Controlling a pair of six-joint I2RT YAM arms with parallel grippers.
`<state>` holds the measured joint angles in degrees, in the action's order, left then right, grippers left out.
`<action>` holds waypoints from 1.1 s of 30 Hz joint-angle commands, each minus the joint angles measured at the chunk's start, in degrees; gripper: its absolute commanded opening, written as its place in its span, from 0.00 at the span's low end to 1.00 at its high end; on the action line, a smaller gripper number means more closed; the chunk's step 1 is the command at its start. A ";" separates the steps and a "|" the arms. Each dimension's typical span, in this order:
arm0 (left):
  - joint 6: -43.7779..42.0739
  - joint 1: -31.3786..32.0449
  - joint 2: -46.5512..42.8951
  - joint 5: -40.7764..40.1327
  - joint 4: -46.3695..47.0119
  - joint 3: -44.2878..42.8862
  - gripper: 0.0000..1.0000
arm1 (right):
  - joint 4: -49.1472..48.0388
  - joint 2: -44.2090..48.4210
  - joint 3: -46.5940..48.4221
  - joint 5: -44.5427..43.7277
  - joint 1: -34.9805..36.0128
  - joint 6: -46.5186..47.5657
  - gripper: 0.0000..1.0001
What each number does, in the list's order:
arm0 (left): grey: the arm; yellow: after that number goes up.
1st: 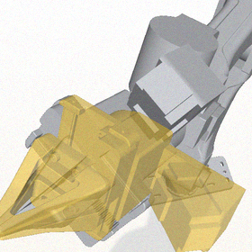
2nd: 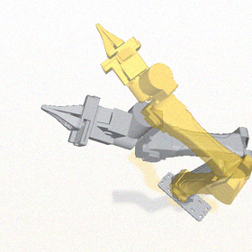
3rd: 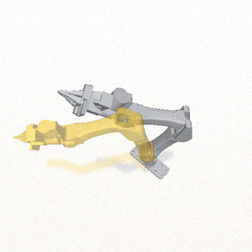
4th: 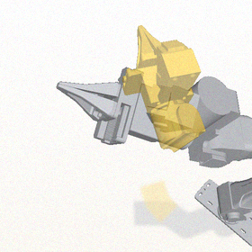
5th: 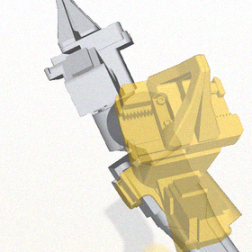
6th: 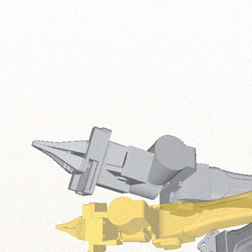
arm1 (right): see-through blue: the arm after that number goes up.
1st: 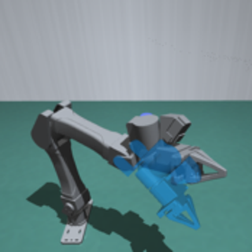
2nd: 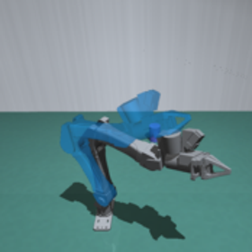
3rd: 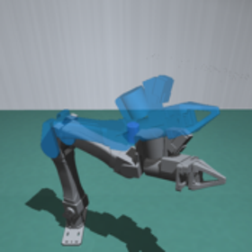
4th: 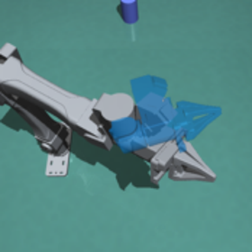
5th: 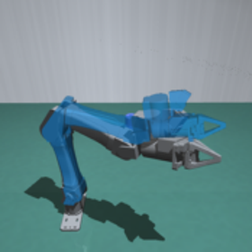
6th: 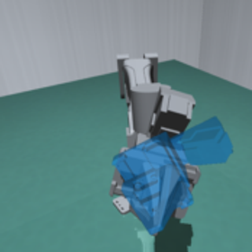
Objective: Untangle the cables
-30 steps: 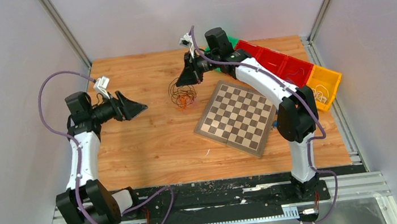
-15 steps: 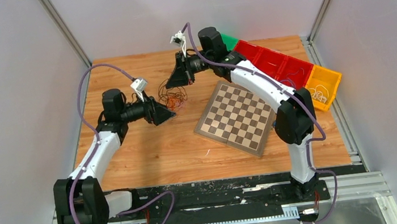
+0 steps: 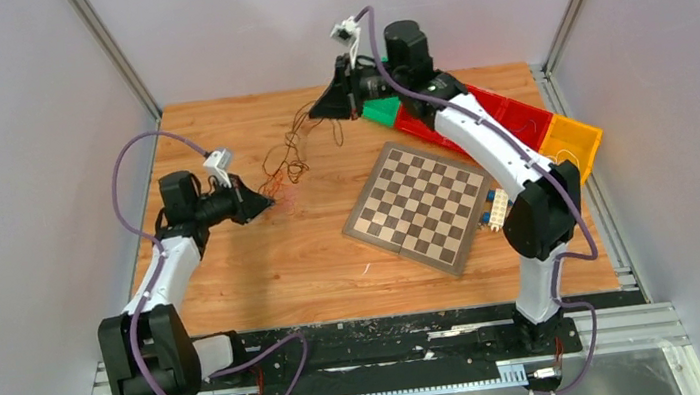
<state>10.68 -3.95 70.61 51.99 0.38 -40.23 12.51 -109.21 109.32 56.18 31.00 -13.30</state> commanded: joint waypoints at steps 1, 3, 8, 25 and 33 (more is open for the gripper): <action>-12.00 -6.74 -1.46 -1.50 -13.94 0.43 0.00 | -3.45 5.43 4.67 -8.45 -7.95 0.41 0.00; -17.35 -10.68 -0.30 -3.04 -18.96 0.11 0.00 | -3.46 6.25 5.06 -10.49 -10.91 0.69 0.00; -28.77 -19.96 4.90 -6.03 -28.38 -2.42 0.00 | -3.46 7.45 6.26 -11.87 -16.83 0.78 0.00; -43.17 -32.43 15.26 -18.94 -33.68 -10.31 0.00 | -3.62 6.79 13.93 -10.78 -27.64 1.05 0.00; -44.83 -33.58 16.69 -20.23 -33.39 -10.32 0.00 | -4.03 6.62 13.81 -8.14 -27.83 0.61 0.00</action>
<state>-31.00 -37.17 87.59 35.40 -33.43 -49.36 11.60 -104.57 120.88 48.56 3.49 -12.97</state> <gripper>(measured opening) 0.019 0.004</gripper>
